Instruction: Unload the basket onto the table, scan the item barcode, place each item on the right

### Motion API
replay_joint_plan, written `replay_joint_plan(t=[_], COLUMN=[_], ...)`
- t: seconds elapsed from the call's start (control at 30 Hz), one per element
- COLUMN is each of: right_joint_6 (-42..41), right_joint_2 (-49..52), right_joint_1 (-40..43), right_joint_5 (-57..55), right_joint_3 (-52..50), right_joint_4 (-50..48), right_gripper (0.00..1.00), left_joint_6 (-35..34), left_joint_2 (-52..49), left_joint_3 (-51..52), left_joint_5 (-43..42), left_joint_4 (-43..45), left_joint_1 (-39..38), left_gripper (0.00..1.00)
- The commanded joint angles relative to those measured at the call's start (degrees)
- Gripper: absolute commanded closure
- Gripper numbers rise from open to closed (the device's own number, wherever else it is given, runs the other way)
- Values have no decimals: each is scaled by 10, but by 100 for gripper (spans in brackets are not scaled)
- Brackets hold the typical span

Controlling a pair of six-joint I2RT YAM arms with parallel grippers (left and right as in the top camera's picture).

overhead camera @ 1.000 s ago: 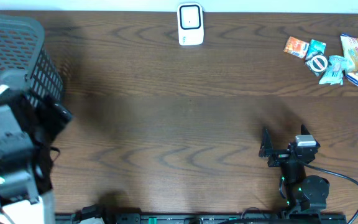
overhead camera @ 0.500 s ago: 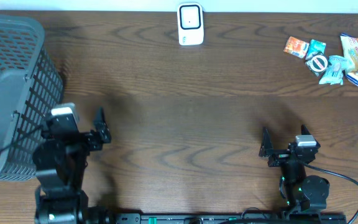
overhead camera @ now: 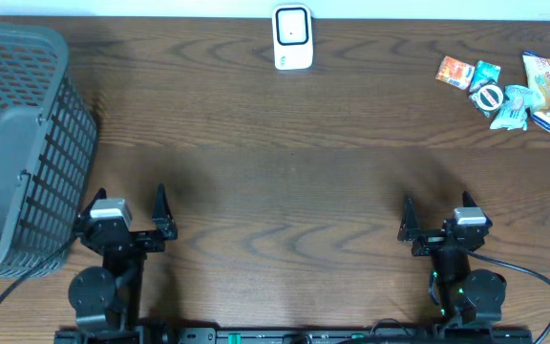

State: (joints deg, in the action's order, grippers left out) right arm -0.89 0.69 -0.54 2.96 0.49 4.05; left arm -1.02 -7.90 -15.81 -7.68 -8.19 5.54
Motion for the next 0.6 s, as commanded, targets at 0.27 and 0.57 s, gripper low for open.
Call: replay_joint_plan(t=[0.27,0.57], right_joint_6=[-8,-8], right_joint_2=[-3,-3], right_joint_1=[3,3], right_joint_5=[0,0], right_joint_3=[-1,-1], right_joint_4=[2,2], right_gripper=[1,1], left_joint_6=[11,14], left_joint_2=[69,78], left_joint_3=[75,144], left_joint_5=[-26,-65], left_joint_4=[115,213], left_joint_1=[-2,-2], left_gripper=[5,5])
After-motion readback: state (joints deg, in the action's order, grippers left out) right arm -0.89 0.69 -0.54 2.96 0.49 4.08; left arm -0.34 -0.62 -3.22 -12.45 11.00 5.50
